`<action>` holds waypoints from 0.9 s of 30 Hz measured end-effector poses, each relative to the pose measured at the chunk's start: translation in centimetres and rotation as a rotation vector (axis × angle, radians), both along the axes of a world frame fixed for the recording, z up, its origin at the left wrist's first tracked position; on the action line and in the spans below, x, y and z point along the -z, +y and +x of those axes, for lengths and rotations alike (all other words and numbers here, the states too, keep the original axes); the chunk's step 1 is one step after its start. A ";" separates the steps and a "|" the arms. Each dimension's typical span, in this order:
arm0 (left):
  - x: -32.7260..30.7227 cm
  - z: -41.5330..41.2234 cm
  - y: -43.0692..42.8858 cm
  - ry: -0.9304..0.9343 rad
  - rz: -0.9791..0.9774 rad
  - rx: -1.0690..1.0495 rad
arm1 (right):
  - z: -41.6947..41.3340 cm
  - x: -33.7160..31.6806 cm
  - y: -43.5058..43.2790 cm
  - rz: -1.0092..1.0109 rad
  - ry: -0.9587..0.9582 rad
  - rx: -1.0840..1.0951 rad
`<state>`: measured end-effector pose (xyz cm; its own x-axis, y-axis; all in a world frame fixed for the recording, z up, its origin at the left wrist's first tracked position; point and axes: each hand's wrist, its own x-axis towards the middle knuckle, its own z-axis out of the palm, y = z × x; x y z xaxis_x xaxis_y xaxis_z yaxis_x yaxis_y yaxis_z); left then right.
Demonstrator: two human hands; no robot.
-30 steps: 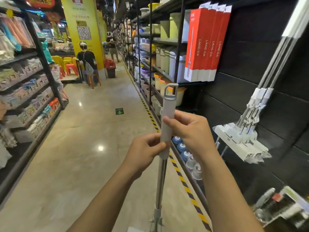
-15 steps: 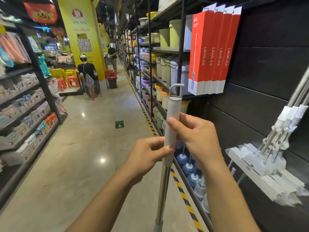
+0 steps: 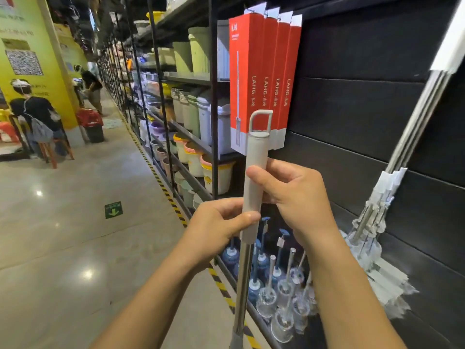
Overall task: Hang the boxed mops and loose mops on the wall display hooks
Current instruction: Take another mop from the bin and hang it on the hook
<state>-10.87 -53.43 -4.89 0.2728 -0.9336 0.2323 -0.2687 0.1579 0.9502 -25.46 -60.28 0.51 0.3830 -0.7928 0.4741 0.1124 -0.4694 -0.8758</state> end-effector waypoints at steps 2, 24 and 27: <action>-0.3 1.3 -2.7 0.005 -0.016 0.064 | 0.9 -0.5 -1.9 -0.010 0.011 0.060; -8.4 1.8 -24.8 -0.110 -0.326 0.696 | 1.5 -8.9 -12.7 -0.088 -0.025 0.815; -9.8 0.3 -26.3 -0.121 -0.383 0.723 | 0.2 -10.5 -13.5 -0.102 -0.016 0.858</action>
